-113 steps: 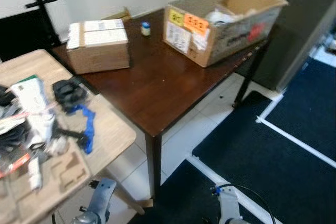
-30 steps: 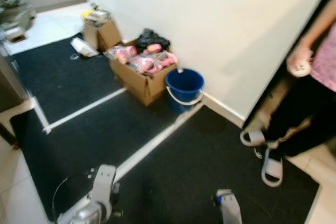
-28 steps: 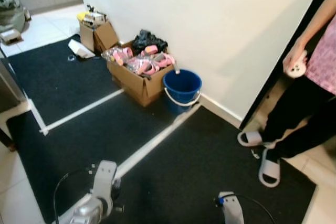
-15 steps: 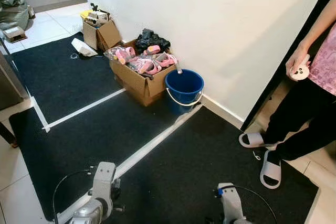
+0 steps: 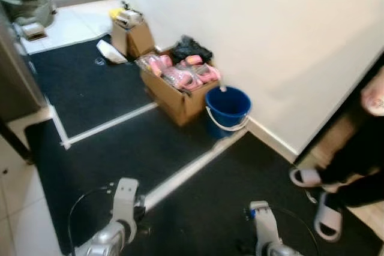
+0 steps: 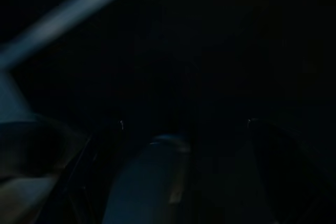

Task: Picking trash to rubbish bin

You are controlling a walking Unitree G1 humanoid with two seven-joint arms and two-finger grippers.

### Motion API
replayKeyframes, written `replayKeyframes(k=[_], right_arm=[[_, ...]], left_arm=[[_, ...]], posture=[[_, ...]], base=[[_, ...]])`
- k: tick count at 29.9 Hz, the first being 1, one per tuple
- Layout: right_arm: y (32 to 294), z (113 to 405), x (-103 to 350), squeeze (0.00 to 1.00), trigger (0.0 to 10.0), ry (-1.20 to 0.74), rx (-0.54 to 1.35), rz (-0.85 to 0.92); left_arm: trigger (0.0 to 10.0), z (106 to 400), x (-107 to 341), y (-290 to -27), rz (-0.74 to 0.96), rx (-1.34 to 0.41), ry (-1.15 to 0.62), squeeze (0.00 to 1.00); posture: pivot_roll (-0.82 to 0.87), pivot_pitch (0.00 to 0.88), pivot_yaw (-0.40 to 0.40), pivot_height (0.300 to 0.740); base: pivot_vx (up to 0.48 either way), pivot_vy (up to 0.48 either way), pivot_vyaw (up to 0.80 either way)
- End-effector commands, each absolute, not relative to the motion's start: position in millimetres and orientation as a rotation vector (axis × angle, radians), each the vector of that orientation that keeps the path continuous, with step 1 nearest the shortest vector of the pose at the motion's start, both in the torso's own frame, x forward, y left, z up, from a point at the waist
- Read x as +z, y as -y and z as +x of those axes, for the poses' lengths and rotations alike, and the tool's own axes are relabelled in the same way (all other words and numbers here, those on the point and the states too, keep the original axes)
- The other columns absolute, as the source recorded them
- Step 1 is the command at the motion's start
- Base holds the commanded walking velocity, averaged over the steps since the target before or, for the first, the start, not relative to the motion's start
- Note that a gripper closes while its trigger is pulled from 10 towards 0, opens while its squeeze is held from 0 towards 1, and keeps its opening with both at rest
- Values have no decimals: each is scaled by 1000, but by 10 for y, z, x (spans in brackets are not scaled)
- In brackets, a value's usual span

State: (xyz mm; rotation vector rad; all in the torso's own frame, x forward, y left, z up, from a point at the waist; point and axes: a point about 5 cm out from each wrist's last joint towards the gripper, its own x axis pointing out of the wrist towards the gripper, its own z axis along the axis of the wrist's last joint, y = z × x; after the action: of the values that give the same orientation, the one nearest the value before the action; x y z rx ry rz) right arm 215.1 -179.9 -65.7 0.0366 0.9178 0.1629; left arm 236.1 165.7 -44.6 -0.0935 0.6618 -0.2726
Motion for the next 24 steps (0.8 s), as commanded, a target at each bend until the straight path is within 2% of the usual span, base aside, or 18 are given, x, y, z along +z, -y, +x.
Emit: replayKeyframes(k=[1, 24], right_arm=[[1915, 2041, -708, 0, 10000, -958, 134, 30], [1942, 1996, -725, 0, 10000, -965, 126, 57]], left_arm=[[10000, 2366, -444, -1631, -89, -283, -660, 0], [10000, 2357, -458, -1631, -84, -300, -673, 0]], posture=[[-95, 72, 8, 740], [-99, 77, 11, 740]], base=[[349, 0, 0], [350, 0, 0]])
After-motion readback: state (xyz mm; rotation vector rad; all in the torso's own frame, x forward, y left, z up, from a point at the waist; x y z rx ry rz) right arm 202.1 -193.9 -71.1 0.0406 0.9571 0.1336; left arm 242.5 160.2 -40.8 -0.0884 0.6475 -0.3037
